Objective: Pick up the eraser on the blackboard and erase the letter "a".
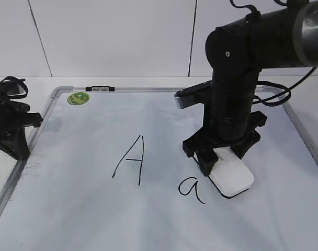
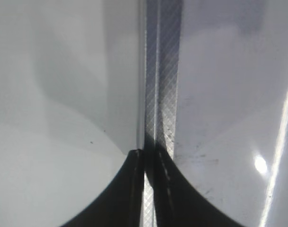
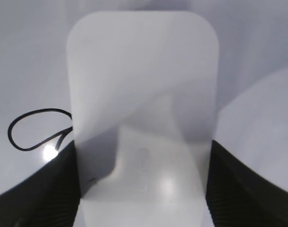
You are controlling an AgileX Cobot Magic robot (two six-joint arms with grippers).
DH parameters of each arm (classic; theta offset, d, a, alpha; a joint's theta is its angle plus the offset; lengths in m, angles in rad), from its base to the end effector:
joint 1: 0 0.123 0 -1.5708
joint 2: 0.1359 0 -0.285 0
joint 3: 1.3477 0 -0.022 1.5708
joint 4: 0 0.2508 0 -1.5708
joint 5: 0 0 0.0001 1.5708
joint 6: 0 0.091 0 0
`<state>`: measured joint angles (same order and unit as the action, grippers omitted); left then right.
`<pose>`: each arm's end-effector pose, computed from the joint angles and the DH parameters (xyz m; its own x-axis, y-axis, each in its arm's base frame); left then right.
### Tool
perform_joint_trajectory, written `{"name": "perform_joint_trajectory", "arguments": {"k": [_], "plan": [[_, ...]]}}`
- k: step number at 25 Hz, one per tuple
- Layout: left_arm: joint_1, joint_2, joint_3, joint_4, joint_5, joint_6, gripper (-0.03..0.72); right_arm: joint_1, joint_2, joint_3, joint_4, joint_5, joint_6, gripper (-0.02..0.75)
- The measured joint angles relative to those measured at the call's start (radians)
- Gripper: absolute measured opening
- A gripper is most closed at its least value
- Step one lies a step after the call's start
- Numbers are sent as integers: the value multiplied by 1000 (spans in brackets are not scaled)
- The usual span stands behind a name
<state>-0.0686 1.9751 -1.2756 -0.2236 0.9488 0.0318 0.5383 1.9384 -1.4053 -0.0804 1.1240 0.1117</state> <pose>0.3643 -0.0415 0.1518 -0.9996 -0.0297 -0.0036 -0.0285 0.9830 -0.1814 0.3240 0.1858 0.1936 -0.8953 -0.4454 -0.0077 -0.4437 0.8933 -0.0721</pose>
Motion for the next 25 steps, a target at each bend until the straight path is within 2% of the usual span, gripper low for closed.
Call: {"name": "perform_joint_trajectory", "arguments": {"k": [25], "plan": [[0, 0, 0, 0, 0, 0, 34, 3, 47, -5, 37, 8, -18, 565]]}}
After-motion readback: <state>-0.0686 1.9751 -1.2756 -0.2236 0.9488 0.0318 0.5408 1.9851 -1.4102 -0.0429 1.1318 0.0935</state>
